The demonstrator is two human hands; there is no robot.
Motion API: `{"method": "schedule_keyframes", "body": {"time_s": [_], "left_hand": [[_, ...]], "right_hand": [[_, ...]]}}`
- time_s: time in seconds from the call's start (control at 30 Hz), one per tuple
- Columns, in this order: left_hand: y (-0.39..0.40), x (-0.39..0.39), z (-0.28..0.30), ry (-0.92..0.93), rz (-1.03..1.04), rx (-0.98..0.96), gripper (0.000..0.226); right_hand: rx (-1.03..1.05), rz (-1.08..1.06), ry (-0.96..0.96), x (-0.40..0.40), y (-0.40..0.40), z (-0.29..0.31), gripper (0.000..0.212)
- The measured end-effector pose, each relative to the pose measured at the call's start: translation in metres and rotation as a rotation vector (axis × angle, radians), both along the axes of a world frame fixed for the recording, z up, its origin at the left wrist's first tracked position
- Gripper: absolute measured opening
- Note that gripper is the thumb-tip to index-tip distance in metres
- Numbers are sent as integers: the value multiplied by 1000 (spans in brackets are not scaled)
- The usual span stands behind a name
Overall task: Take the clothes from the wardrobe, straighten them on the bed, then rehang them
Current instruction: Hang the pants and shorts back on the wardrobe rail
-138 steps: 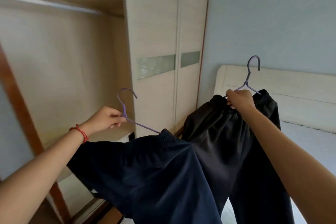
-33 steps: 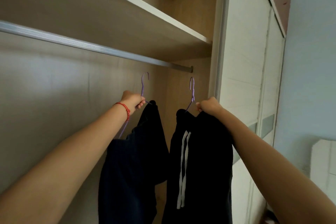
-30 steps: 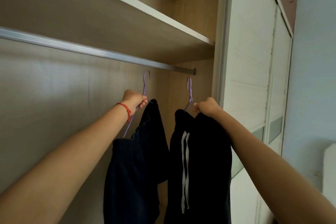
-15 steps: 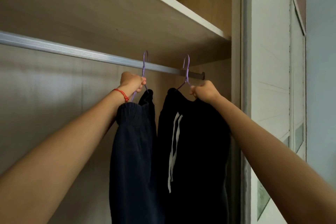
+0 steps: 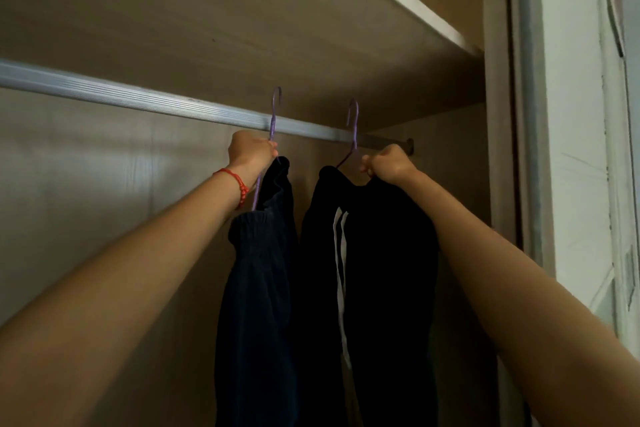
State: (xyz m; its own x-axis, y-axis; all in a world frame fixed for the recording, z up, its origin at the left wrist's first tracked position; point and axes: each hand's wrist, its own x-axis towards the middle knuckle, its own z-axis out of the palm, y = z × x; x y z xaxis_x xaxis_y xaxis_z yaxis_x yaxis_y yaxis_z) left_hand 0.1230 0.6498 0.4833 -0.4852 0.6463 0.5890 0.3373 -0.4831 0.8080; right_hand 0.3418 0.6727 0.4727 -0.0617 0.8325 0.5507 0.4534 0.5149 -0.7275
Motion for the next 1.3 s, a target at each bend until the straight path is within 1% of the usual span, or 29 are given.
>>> {"method": "schedule_keyframes", "body": {"time_s": [0.1, 0.2, 0.27, 0.4, 0.5, 0.57, 0.63, 0.67, 0.73, 0.8, 0.83, 0.97, 1.03, 1.07, 1.1, 1.23, 1.3], "left_hand": [[8, -6, 0, 5, 20, -15, 14], [14, -5, -1, 33, 5, -42, 29], [20, -5, -6, 32, 2, -57, 30], [36, -9, -23, -27, -4, -54, 29], [41, -6, -30, -76, -44, 0, 30], [42, -4, -31, -97, -46, 20, 25], [42, -3, -32, -105, -45, 29, 25], [42, -1, -32, -106, -44, 29, 27], [42, 3, -34, -109, -46, 21, 28], [41, 8, -36, -107, -43, 16, 23], [40, 10, -37, -100, -40, 16, 19], [36, 17, -39, -75, -31, 22, 15], [34, 18, -38, -82, -26, 11, 14], [33, 19, -37, -83, -21, 1, 14], [32, 19, -36, -81, -13, -10, 14], [29, 19, -34, -87, 23, -35, 29], [27, 17, -34, -110, 43, -40, 30]], "right_hand": [[-10, 15, -15, -6, 17, 2, 39], [-6, 20, -27, -14, 36, 3, 39], [-1, 5, -30, -19, 48, 1, 36], [-15, -4, -45, -19, 69, -11, 35], [-60, -33, -57, -16, 86, -26, 16], [-63, -58, -55, -15, 96, -29, 20], [-58, -79, -82, -14, 97, -29, 15], [-55, -96, -82, -12, 97, -28, 19], [-38, -130, -89, -9, 97, -29, 15], [-35, -155, -99, -5, 99, -31, 30], [-28, -154, -108, -4, 98, -31, 34], [-5, -160, -143, 0, 94, -33, 35], [-4, -157, -164, 2, 88, -34, 24], [-3, -170, -182, 3, 84, -34, 22], [9, -182, -199, 5, 80, -34, 25], [60, -215, -234, 12, 72, -33, 36], [65, -229, -252, 12, 70, -33, 38]]}}
